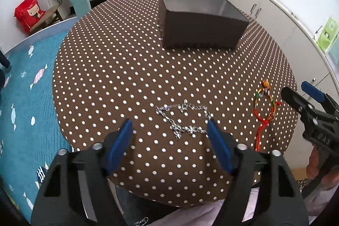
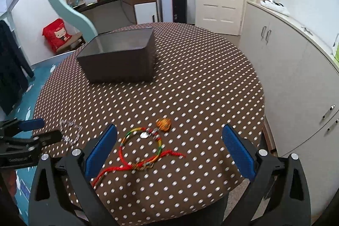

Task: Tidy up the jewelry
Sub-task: 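Withdraw both grippers from the tin toward the last chain and bracelet, then grasp the rainbow string bracelet with the right gripper while the left gripper grasps the silver chain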

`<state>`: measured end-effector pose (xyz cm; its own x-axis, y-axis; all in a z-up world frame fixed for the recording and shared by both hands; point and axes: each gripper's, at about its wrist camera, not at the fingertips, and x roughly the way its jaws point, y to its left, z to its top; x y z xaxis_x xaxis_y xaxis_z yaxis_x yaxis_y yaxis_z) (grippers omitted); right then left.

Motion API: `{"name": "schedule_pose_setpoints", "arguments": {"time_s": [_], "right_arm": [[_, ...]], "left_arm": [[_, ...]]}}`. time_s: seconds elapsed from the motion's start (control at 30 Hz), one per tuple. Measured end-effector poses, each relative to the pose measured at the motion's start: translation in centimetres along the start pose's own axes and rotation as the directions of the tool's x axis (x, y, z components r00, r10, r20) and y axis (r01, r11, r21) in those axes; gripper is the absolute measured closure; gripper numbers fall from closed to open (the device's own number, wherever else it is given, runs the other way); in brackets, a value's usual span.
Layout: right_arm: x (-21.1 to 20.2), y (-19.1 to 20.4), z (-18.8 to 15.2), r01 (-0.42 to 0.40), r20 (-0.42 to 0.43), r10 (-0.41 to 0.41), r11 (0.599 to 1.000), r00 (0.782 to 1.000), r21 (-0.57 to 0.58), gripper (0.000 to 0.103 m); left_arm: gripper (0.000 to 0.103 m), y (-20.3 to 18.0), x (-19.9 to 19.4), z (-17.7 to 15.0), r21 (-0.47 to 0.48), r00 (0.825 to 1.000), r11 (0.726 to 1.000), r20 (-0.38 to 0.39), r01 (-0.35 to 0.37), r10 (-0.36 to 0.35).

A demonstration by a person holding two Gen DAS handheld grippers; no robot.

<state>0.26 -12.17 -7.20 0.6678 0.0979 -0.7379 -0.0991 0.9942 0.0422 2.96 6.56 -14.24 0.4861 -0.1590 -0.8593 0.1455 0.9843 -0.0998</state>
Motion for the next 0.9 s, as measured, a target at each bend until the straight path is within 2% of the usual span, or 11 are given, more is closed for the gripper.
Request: {"name": "schedule_pose_setpoints", "arguments": {"time_s": [0.07,0.13,0.17,0.2,0.23,0.27,0.33,0.43,0.53,0.77,0.9], "right_arm": [[0.2,0.2,-0.4,0.002,-0.007,-0.002,1.000,1.000,-0.006,0.007],[0.3,0.4,-0.9,0.005,-0.010,-0.005,1.000,1.000,-0.013,0.007],[0.4,0.5,-1.2,0.006,-0.009,-0.007,1.000,1.000,-0.018,0.007],[0.4,0.6,-1.3,0.012,-0.006,-0.012,1.000,1.000,-0.022,0.007],[0.5,0.7,-1.5,0.018,-0.007,-0.018,0.999,1.000,-0.028,0.007],[0.6,0.7,-1.7,0.020,-0.013,-0.020,0.999,1.000,-0.036,0.007],[0.9,0.5,-2.0,0.009,-0.021,-0.010,1.000,1.000,-0.028,0.007],[1.3,0.4,-2.3,-0.007,-0.035,0.007,1.000,0.999,-0.015,0.009],[1.3,0.4,-2.4,-0.030,-0.037,0.029,0.999,0.999,-0.020,0.022],[2.3,0.4,-1.2,-0.008,-0.032,0.007,1.000,0.999,-0.026,0.033],[3.2,0.7,-0.3,-0.011,-0.030,0.009,0.998,1.000,-0.068,0.044]], "left_arm": [[0.047,-0.4,0.6,-0.4,0.011,1.000,1.000,-0.027,-0.002,0.003],[0.050,-0.9,0.7,-0.4,0.023,0.999,0.999,-0.012,-0.036,0.036],[0.056,-1.2,1.0,-0.4,0.022,0.999,0.999,-0.011,-0.041,0.042],[0.067,-1.3,1.1,-0.4,0.023,0.999,0.998,-0.004,-0.052,0.052],[0.072,-1.4,1.1,-0.3,0.030,0.998,0.998,-0.002,-0.060,0.060],[0.083,-1.5,1.1,-0.4,0.044,0.998,0.997,0.001,-0.058,0.058],[0.089,-1.5,1.0,-0.5,0.056,0.999,0.997,-0.003,-0.048,0.048],[0.089,-1.5,1.0,-0.4,0.055,0.999,0.998,-0.005,-0.044,0.044],[0.090,-1.3,0.8,-0.1,0.041,1.000,0.999,-0.005,-0.026,0.027],[0.090,-1.2,0.6,0.6,0.020,1.000,1.000,-0.001,0.009,-0.009],[0.090,-1.2,0.5,1.2,0.015,1.000,1.000,0.010,0.005,-0.006]]}}
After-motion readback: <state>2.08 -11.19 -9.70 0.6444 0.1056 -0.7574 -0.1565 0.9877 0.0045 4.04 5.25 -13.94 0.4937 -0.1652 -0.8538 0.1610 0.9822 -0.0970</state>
